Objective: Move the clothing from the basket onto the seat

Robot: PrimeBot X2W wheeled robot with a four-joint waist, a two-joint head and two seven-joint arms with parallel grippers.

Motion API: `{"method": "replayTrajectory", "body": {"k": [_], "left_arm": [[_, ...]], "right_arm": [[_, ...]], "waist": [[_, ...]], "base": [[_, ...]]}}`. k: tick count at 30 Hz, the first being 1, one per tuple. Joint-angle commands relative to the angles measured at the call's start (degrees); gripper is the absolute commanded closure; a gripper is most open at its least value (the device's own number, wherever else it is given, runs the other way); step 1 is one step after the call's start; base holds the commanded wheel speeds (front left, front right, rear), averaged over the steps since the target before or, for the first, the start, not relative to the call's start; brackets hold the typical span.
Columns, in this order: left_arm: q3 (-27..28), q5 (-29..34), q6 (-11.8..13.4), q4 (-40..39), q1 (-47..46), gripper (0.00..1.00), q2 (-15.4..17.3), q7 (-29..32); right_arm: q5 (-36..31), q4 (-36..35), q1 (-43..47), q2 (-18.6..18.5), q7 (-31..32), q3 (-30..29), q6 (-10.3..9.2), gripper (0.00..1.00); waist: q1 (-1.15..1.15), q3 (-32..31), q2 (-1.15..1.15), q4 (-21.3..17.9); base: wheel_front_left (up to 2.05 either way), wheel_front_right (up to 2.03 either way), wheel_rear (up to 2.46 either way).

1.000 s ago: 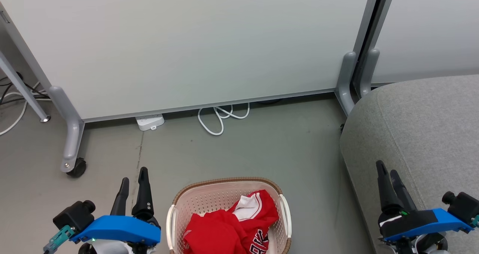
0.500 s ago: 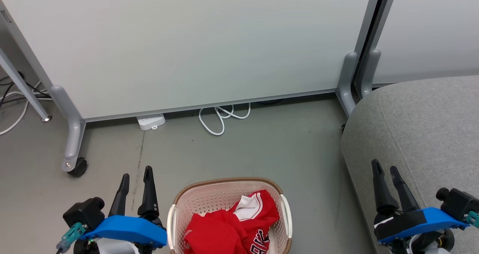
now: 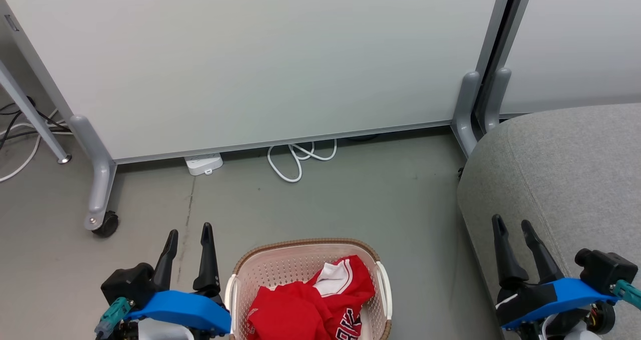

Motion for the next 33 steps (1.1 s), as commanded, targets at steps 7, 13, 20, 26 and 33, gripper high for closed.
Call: {"method": "replayTrajectory", "body": {"k": [7, 13, 20, 26, 33], "left_arm": [[-0.6, 3.9, -0.2, 0.4, -1.5, 0.00, 0.2, -1.3], [-0.9, 6.2, -0.3, 0.9, -1.5, 0.00, 0.2, -2.1], [-1.0, 8.7, -0.2, 1.4, -1.6, 0.00, 0.1, -2.9], [-1.3, 10.8, 0.0, 1.7, -1.7, 0.00, 0.0, -3.6], [-1.7, 13.4, 0.3, 2.4, -1.8, 0.00, -0.1, -4.4]], "right_arm": [[-4.4, -0.6, 0.0, -0.5, -0.7, 0.1, 0.11, 0.00], [-7.4, -0.5, 0.1, -0.5, -1.1, 0.3, 0.12, 0.00], [-10.6, -0.4, 0.0, -0.5, -1.7, 0.4, 0.12, 0.00], [-13.3, -0.5, 0.1, -0.6, -2.2, 0.5, 0.13, 0.00], [-16.2, -0.5, 0.1, -0.6, -2.8, 0.7, 0.14, 0.00]], "waist": [[0.00, 0.0, 0.00, 0.1], [0.00, -0.1, 0.00, 0.2], [0.00, -0.2, 0.00, 0.2], [0.00, -0.2, 0.00, 0.3], [0.00, -0.2, 0.00, 0.5]], "base": [[0.00, 0.00, 0.00], [0.00, 0.00, 0.00], [0.00, 0.00, 0.00], [0.00, 0.00, 0.00], [0.00, 0.00, 0.00]]}}
